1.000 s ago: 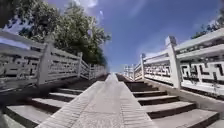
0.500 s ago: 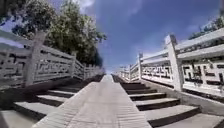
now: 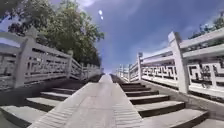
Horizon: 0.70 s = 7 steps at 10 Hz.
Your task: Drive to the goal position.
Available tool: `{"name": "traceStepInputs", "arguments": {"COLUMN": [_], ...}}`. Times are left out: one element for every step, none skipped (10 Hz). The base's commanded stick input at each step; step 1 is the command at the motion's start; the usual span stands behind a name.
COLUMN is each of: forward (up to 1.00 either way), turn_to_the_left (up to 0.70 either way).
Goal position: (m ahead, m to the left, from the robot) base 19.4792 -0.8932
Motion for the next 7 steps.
{"name": "traceStepInputs", "arguments": {"forward": [0.45,0.45,0.45,0.45,0.45,0.45,0.45], "turn_to_the_left": [0.0,0.0,0.0,0.0,0.0,0.0,0.0]}}
